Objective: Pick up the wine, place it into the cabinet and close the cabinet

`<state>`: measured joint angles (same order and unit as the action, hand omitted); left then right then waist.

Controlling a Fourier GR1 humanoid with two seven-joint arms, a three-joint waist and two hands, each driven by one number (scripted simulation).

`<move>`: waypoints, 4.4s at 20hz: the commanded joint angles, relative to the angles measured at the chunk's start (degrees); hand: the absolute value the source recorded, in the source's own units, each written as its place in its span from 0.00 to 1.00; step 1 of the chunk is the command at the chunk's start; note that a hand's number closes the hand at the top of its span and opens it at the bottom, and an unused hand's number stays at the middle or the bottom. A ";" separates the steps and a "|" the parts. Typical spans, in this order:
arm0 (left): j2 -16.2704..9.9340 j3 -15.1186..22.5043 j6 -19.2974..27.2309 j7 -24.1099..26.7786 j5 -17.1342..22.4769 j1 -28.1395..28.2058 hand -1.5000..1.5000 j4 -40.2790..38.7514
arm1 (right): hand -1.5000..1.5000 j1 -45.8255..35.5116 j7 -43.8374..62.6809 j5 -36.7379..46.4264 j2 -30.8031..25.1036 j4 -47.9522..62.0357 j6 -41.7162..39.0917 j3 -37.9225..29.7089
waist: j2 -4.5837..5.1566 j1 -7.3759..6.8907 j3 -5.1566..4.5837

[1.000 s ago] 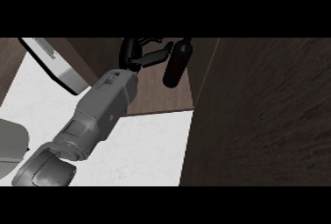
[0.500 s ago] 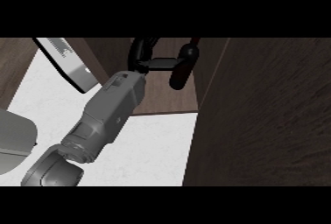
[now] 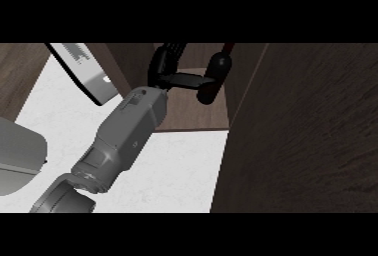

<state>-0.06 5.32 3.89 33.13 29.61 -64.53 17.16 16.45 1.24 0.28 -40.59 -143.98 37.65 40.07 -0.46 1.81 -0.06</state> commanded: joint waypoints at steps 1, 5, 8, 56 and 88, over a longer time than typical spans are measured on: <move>0.05 2.34 -2.49 -1.86 1.66 4.35 0.00 6.02 | 0.00 2.41 3.05 -2.73 0.20 -8.42 0.68 -1.11 | -0.37 -1.59 0.06; 0.06 7.21 -3.14 -1.36 4.74 10.82 0.00 11.38 | 0.00 2.71 5.31 -0.52 -1.47 -11.35 0.95 -0.11 | -0.49 -0.65 -0.03; 0.06 8.83 -2.94 -4.16 5.50 14.83 0.00 18.13 | 0.00 3.16 4.23 0.41 -0.74 -10.00 1.84 0.98 | -0.95 -2.20 0.00; -28.36 0.88 -15.57 -9.85 15.42 69.03 0.00 72.30 | 1.00 -3.66 2.25 -1.26 -7.81 -9.75 -16.02 12.58 | 0.32 -2.68 -0.10; -33.22 -4.46 -24.68 -12.54 19.16 64.85 0.00 65.52 | 1.00 -39.99 24.79 -9.13 20.33 12.12 -19.49 3.77 | 1.12 -6.85 -0.54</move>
<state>-33.51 0.77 -20.65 20.81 49.12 0.94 83.78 -14.13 19.95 -6.42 -29.48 -135.77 16.67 42.07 0.70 -5.16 -0.56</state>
